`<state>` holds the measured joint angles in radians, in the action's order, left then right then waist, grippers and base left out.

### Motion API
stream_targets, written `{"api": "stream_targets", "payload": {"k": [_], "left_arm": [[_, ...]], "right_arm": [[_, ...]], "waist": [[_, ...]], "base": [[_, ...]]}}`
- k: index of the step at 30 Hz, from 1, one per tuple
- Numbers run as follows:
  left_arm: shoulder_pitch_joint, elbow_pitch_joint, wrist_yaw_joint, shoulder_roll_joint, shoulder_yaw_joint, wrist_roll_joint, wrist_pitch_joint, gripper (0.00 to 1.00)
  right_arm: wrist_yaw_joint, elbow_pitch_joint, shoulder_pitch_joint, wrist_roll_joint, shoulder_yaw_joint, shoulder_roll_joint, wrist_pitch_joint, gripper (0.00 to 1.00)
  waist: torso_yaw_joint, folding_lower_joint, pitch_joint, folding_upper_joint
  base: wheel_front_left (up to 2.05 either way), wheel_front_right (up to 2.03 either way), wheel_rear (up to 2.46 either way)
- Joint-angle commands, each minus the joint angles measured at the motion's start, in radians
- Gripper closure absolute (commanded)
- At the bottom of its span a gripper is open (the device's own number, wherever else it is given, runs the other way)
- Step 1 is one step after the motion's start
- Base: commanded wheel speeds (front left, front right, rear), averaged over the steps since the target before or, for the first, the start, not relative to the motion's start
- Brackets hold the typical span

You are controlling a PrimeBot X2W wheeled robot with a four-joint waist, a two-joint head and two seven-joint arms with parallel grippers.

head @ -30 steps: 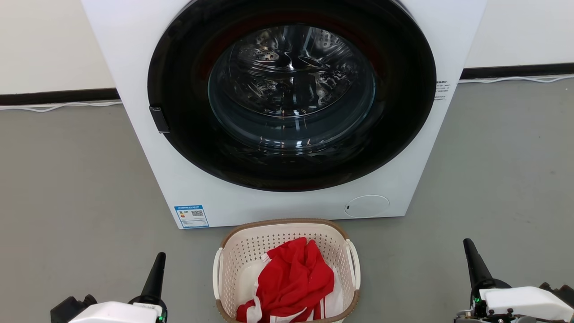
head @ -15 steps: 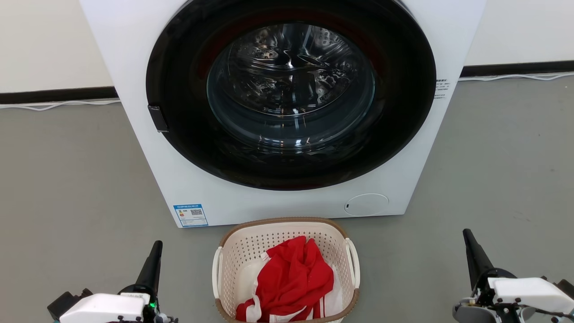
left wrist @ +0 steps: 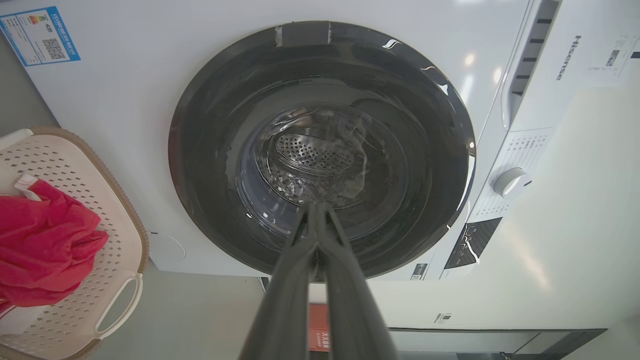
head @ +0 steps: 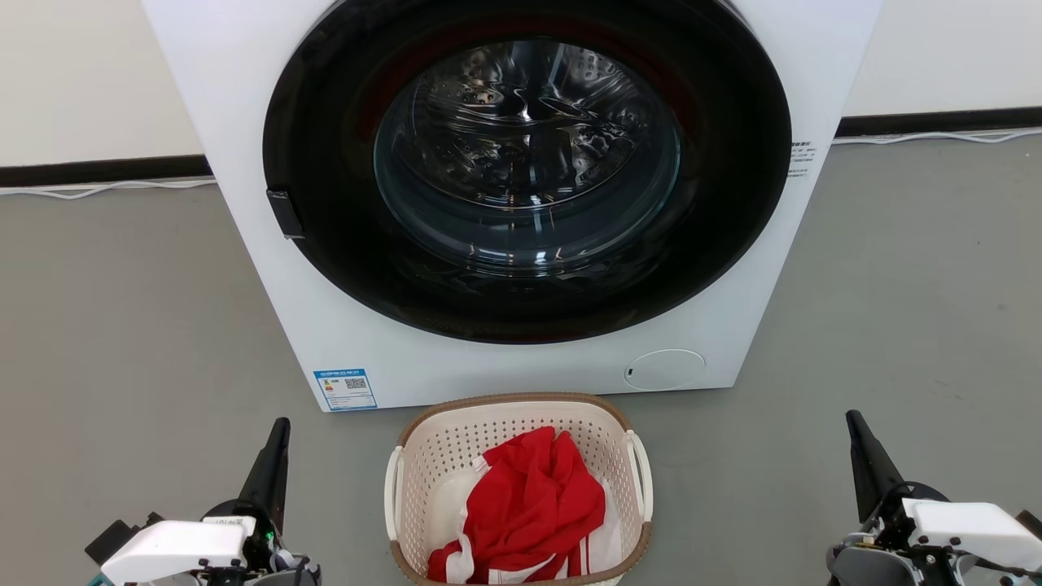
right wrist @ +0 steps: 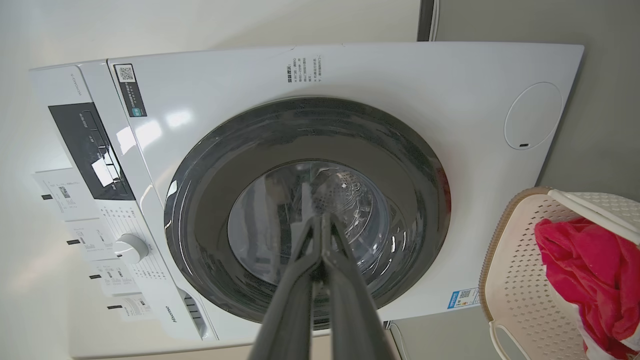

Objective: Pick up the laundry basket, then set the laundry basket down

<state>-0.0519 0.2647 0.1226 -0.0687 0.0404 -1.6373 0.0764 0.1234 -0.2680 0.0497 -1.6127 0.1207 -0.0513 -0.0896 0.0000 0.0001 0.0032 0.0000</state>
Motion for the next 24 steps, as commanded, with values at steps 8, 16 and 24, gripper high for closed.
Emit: {"api": "stream_targets", "payload": {"k": [8, 16, 24], "left_arm": [[-0.053, -0.021, 0.008, -0.008, 0.037, -0.002, 0.008, 1.0], [-0.053, -0.021, 0.008, -0.005, 0.041, 0.001, 0.01, 1.0], [-0.054, -0.021, 0.008, -0.003, 0.044, 0.004, 0.013, 1.0]], "right_arm": [[0.007, 0.024, 0.057, -0.007, -0.02, -0.009, -0.013, 1.0], [0.007, 0.024, 0.057, -0.005, -0.018, -0.008, -0.014, 1.0], [0.007, 0.024, 0.057, -0.004, -0.017, -0.006, -0.016, 1.0]], "waist": [[0.0, 0.0, 0.0, 0.0], [0.0, 0.0, 0.0, 0.0], [0.0, 0.0, 0.0, 0.0]], "base": [[0.0, 0.0, 0.0], [0.0, 0.0, 0.0], [0.0, 0.0, 0.0]]}}
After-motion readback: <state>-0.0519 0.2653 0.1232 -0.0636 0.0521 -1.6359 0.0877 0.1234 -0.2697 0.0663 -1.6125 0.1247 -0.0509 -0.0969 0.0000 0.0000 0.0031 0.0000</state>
